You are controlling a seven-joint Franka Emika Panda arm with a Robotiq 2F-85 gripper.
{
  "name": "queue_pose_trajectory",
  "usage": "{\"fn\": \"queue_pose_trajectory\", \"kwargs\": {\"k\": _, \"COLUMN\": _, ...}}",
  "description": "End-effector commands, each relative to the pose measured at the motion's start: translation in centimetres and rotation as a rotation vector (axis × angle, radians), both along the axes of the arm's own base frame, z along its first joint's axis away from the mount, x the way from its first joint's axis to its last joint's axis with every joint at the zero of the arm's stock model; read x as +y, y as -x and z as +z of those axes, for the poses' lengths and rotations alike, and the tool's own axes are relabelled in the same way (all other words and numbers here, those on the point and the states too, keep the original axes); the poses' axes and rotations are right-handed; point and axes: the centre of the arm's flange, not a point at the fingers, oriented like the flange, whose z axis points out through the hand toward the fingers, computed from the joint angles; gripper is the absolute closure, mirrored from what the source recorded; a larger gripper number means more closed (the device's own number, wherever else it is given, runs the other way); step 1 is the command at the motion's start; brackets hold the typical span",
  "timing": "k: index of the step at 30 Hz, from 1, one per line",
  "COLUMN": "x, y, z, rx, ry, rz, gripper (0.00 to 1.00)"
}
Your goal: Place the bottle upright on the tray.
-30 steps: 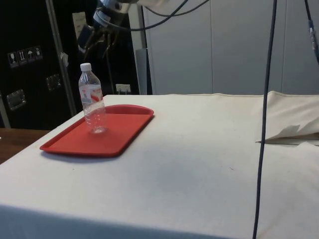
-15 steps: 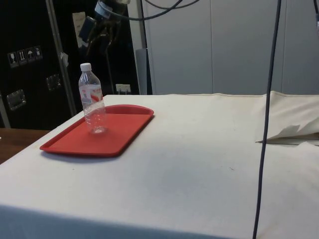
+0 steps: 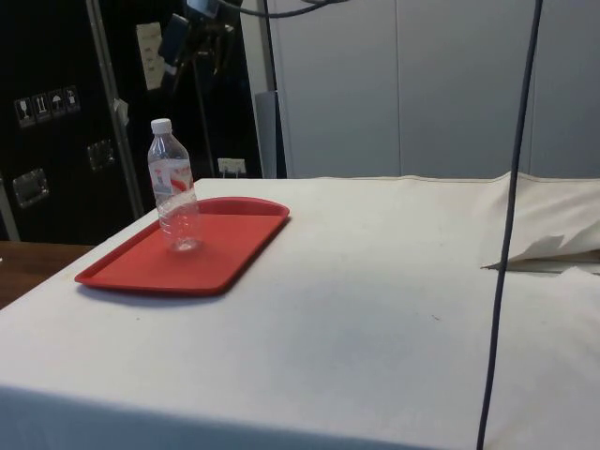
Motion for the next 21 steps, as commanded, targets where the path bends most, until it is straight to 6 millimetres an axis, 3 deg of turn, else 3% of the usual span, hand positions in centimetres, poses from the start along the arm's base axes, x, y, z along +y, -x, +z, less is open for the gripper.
{"fn": "queue_pose_trajectory", "kwargs": {"k": 1, "x": 0.0, "y": 0.4, "z": 0.3, "rx": 0.008, "ry": -0.003, "rz": 0.005, "gripper": 0.00}}
{"fn": "queue_pose_trajectory", "kwargs": {"k": 21, "x": -0.4, "y": 1.9, "z": 2.3, "rx": 0.027, "ry": 0.013, "rz": 0.087, "gripper": 0.00}}
